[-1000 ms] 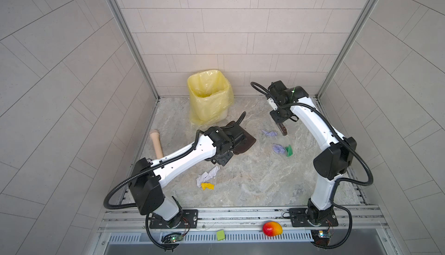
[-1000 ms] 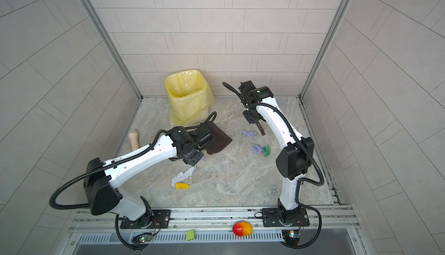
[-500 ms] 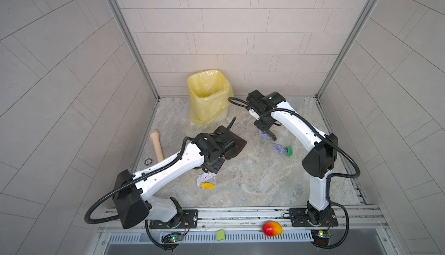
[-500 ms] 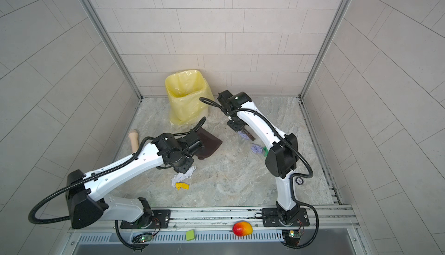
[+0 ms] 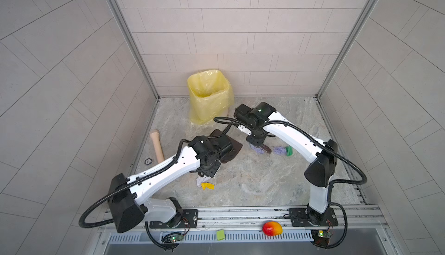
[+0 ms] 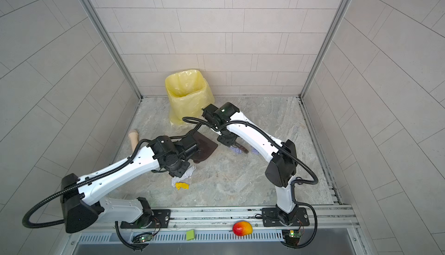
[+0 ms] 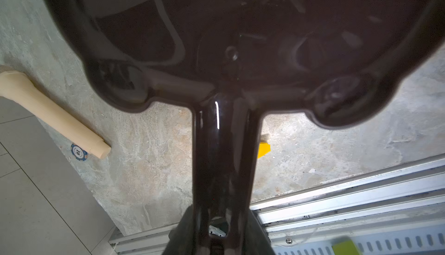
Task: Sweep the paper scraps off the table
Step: 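Lower the dustpan near the purple scrap while right brush moves toward it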
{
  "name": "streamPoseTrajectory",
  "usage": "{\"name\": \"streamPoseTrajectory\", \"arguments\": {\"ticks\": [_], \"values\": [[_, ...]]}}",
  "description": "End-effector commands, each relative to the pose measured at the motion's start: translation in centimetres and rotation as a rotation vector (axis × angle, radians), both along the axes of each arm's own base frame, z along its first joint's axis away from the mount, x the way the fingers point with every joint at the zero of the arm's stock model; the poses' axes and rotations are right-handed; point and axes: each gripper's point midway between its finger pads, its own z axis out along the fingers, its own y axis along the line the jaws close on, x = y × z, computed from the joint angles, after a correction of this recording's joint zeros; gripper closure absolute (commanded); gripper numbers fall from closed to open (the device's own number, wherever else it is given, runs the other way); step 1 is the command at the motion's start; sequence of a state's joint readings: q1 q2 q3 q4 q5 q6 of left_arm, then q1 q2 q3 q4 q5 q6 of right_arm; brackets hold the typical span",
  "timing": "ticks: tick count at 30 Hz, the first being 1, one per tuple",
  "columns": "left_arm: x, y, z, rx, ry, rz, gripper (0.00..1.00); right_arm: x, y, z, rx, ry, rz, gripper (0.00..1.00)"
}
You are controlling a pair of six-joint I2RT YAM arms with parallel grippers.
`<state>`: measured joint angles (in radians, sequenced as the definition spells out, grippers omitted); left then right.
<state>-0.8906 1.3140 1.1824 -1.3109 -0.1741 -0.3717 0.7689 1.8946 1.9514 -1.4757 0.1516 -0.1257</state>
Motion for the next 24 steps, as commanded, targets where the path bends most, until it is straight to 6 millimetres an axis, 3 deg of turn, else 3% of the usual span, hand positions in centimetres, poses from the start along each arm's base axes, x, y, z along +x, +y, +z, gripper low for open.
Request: {"name": "streamPoseTrajectory", "arguments": {"ticks": [1, 7, 14, 19, 24], "values": [[-1.0, 1.2, 0.4, 0.016, 0.002, 0.037, 1.00, -3.9, -0.1, 0.0, 0.007, 0.113, 0.021, 1.00], [-1.8, 1.7, 0.3, 0.017, 0.017, 0.043, 1.00, -7.3, -0.3, -0.3, -0.025, 0.171, 0.040, 1.00], [-2.9, 1.7, 0.2, 0.038, 0.043, 0.018, 1.00, -10.3, -0.9, 0.9, -0.006, 0.198, 0.034, 1.00], [-3.8, 1.3, 0.1, 0.044, 0.065, -0.013, 1.00, -9.6, -2.7, 2.5, -0.012, 0.118, -0.051, 1.00], [-4.8, -0.5, -0.4, 0.018, 0.089, -0.085, 1.00, -8.4, -4.1, 3.2, 0.046, 0.079, -0.184, 1.00]]}}
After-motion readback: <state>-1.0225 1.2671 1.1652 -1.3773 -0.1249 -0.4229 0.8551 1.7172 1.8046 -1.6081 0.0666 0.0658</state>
